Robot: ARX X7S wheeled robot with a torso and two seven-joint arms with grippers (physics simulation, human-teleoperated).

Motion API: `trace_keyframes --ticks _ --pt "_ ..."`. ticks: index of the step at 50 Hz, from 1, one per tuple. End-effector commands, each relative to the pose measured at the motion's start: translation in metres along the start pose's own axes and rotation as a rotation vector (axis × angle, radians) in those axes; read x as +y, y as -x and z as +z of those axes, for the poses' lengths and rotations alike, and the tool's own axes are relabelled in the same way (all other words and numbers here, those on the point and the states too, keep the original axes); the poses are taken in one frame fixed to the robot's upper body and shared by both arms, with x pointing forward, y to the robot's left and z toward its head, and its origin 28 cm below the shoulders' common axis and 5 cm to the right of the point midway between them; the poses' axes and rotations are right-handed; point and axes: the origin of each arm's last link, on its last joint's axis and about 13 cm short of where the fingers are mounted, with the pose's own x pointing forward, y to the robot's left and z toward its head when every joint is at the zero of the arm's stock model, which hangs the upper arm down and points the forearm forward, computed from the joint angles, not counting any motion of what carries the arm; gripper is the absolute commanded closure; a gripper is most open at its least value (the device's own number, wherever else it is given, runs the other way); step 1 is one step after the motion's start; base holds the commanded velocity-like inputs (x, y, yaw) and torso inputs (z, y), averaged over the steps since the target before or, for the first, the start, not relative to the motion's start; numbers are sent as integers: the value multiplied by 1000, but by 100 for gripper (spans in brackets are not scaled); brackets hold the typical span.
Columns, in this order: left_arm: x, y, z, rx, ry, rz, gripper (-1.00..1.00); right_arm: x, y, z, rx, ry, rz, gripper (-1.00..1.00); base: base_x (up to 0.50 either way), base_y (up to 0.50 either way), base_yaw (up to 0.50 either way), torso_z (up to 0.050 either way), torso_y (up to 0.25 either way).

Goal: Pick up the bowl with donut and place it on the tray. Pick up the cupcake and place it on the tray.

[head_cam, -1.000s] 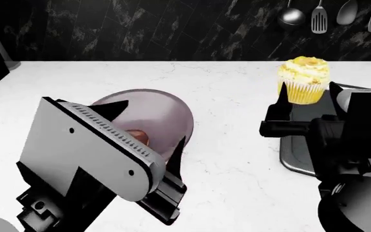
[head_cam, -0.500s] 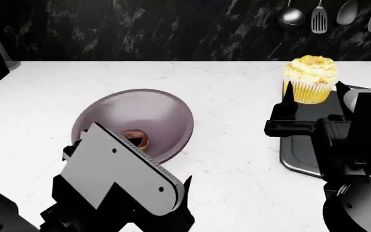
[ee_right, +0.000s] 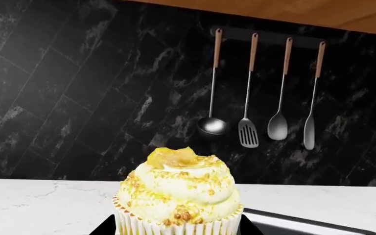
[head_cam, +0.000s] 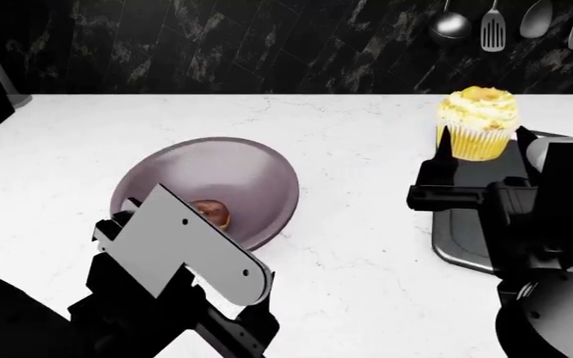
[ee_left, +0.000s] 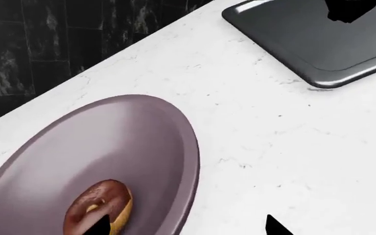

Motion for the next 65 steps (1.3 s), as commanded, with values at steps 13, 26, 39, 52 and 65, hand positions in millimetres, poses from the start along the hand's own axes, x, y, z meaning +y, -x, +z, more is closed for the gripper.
trace_keyframes --ticks 13,26,39,52,65 --pt "19 -17 -8 60 -70 28 -100 -1 -4 -2 -9 22 -5 100 0 0 0 0 0" --pt "23 -26 -19 99 -50 14 -100 1 -6 -4 -8 31 -3 100 0 0 0 0 1" --pt "26 -33 -25 128 -42 8 -100 1 -6 -4 -14 31 -3 100 0 0 0 0 0" --pt "30 -41 -30 153 -29 42 -100 1 -6 -5 -12 31 5 100 0 0 0 0 1" --pt "32 -53 -36 170 -32 41 -100 2 -9 -7 -8 35 8 100 0 0 0 0 0"
